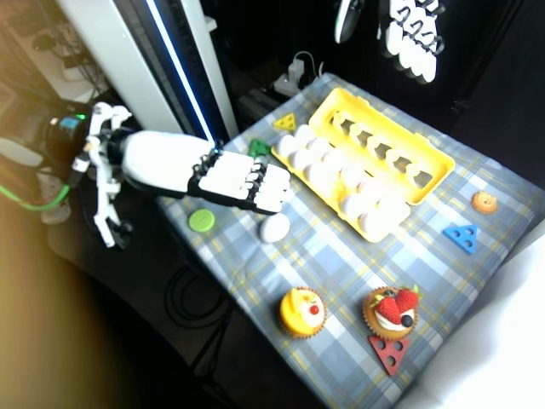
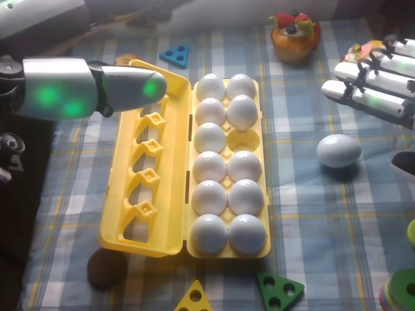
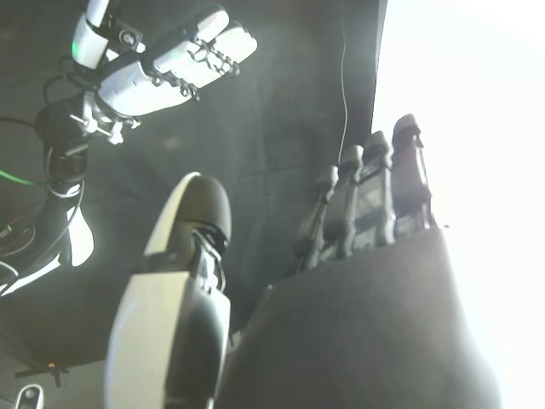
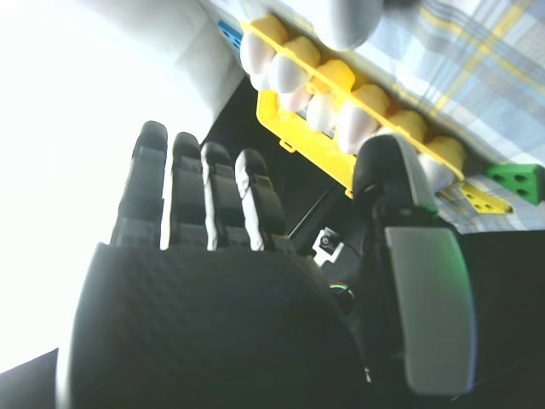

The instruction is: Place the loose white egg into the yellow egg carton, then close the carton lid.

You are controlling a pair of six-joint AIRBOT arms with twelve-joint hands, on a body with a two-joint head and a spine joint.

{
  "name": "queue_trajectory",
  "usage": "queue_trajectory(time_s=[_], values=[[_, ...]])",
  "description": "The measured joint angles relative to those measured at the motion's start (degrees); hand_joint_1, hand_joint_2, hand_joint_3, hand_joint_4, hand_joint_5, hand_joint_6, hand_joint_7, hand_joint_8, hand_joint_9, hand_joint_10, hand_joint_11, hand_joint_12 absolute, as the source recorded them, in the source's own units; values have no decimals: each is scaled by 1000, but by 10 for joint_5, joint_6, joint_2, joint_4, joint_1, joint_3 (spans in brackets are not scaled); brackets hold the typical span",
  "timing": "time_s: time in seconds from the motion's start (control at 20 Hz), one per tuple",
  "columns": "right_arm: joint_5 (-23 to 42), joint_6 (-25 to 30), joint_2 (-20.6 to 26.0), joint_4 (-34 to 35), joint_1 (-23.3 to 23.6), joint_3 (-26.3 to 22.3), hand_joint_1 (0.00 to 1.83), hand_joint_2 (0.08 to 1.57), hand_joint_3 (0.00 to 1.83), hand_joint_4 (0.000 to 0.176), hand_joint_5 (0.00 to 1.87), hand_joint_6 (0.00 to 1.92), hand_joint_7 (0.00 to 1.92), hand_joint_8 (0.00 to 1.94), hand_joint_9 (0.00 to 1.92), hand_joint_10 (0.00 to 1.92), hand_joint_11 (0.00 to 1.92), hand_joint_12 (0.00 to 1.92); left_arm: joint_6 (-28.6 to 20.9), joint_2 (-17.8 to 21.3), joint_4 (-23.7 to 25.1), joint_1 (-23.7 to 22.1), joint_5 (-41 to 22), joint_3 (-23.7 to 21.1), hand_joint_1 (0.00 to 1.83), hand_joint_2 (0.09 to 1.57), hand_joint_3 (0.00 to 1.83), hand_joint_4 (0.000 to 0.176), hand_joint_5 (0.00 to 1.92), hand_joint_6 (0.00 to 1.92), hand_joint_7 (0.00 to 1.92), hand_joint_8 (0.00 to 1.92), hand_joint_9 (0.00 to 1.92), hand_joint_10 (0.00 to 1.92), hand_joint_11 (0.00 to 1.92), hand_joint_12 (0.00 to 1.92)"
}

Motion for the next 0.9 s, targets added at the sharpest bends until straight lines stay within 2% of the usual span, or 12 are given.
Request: queue_trajectory(time_s=[0.15, 0.25, 0.4, 0.45, 0.5, 0.6, 0.65, 0.7, 0.75, 0.8, 0.85, 0.9], values=[[3, 0, -9, 5, 0, 5, 859, 1220, 8, 0, 4, 2, 96, 267, 0, 719, 0, 1472, 0, 0, -6, 0, -3, 0, 650, 1313, 0, 0, 176, 9, 162, 2, 220, 73, 0, 1207], [3, 2, -20, 14, 0, 14, 877, 1232, 6, 0, 1, 0, 90, 306, 0, 680, 0, 1351, 0, 0, -7, 0, -3, 0, 594, 1330, 1, 26, 151, 1, 130, 0, 196, 42, 0, 1140], [2, 7, -48, 30, 0, 37, 857, 1224, 5, 0, 17, 11, 3, 819, 0, 843, 0, 1435, 5, 0, -21, 3, -9, 0, 572, 1330, 2, 28, 152, 0, 137, 2, 225, 39, 0, 1263], [-3, 6, -61, 36, 0, 46, 864, 1216, 1, 0, 28, 21, 0, 929, 0, 1006, 0, 1644, 7, 0, -26, 6, -12, 0, 574, 1330, 1, 25, 155, 1, 141, 3, 228, 38, 0, 1271], [-10, 7, -70, 40, 0, 52, 882, 1202, 0, 0, 21, 21, 0, 801, 0, 873, 0, 1692, 10, 0, -29, 10, -14, 0, 563, 1336, 2, 31, 137, 3, 141, 2, 235, 39, 0, 1335], [-20, 8, -91, 53, 0, 67, 898, 1205, 0, 0, 69, 61, 33, 536, 0, 624, 0, 1343, 14, 0, -34, 12, -14, 1, 568, 1343, 3, 37, 124, 1, 137, 0, 224, 32, 0, 1332], [-22, 8, -98, 59, 0, 73, 949, 1177, 0, 0, 144, 170, 103, 560, 0, 827, 0, 1412, 17, 0, -35, 12, -15, 0, 570, 1341, 1, 47, 124, 0, 136, 0, 218, 26, 0, 1294], [-27, 8, -105, 62, 0, 80, 949, 1166, 0, 0, 5, 660, 3, 912, 0, 1080, 0, 1757, 20, 0, -40, 13, -16, 0, 550, 1344, 1, 71, 101, 1, 106, 0, 188, 9, 0, 1197], [-33, 8, -110, 65, 1, 85, 949, 1166, 0, 0, 5, 660, 3, 912, 0, 1080, 0, 1757, 21, 0, -43, 13, -17, 0, 550, 1344, 1, 71, 101, 1, 106, 0, 188, 9, 0, 1197], [-40, 8, -115, 66, 4, 90, 948, 1162, 0, 0, 0, 415, 2, 499, 0, 591, 0, 1414, 21, 0, -43, 13, -17, 0, 581, 1344, 0, 57, 111, 6, 112, 3, 195, 11, 0, 1170], [-49, 8, -125, 70, 9, 97, 970, 1151, 0, 0, 0, 382, 90, 283, 0, 520, 0, 1263, 21, 0, -43, 13, -18, 0, 611, 1344, 0, 42, 119, 8, 116, 4, 202, 12, 0, 1153], [-59, 8, -133, 72, 13, 103, 1043, 1112, 0, 0, 3, 332, 210, 222, 9, 994, 0, 1663, 21, 0, -44, 15, -22, 0, 569, 1360, 4, 34, 115, 2, 100, 1, 196, 7, 0, 1099]])
